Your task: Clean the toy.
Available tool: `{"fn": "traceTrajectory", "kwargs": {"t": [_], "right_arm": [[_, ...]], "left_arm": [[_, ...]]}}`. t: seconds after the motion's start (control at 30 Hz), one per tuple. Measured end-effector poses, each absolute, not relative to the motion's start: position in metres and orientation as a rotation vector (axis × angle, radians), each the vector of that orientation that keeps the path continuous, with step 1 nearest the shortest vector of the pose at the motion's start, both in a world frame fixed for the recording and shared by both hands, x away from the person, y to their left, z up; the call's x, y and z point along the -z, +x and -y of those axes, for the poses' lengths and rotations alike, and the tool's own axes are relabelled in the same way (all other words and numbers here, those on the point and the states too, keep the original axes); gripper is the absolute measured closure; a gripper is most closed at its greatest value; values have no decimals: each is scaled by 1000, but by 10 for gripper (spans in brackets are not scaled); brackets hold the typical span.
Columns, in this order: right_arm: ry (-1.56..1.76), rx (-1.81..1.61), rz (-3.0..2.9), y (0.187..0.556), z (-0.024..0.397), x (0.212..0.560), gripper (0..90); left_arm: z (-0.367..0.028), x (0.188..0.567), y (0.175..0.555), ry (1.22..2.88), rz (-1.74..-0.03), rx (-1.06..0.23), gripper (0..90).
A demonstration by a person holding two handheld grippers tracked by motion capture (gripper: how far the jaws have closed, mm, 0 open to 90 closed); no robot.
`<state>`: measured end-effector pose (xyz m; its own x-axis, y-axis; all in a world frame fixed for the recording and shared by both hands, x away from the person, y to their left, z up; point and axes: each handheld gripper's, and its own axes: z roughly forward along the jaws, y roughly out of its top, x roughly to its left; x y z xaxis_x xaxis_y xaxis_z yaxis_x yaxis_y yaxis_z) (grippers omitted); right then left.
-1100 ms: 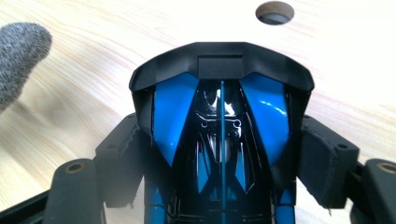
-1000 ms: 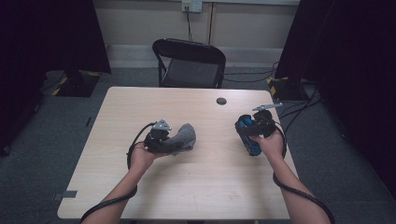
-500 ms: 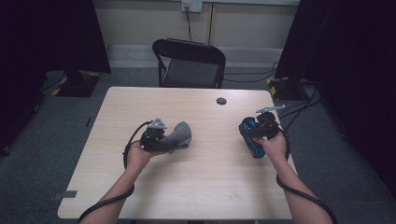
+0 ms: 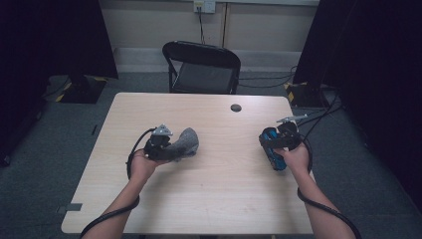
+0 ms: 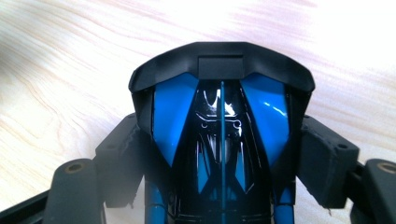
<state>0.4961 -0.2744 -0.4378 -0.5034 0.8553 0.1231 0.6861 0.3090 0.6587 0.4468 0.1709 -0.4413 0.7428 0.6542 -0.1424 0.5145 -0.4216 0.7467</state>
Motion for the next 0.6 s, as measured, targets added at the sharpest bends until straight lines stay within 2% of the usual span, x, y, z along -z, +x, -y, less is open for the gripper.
{"fn": "traceTrajectory", "kwargs": {"t": [0.6], "right_arm": [[1461, -907, -2340, 509, 278, 459, 259]], "left_arm": [[-197, 455, 455, 2086, -972, -245, 697]]}}
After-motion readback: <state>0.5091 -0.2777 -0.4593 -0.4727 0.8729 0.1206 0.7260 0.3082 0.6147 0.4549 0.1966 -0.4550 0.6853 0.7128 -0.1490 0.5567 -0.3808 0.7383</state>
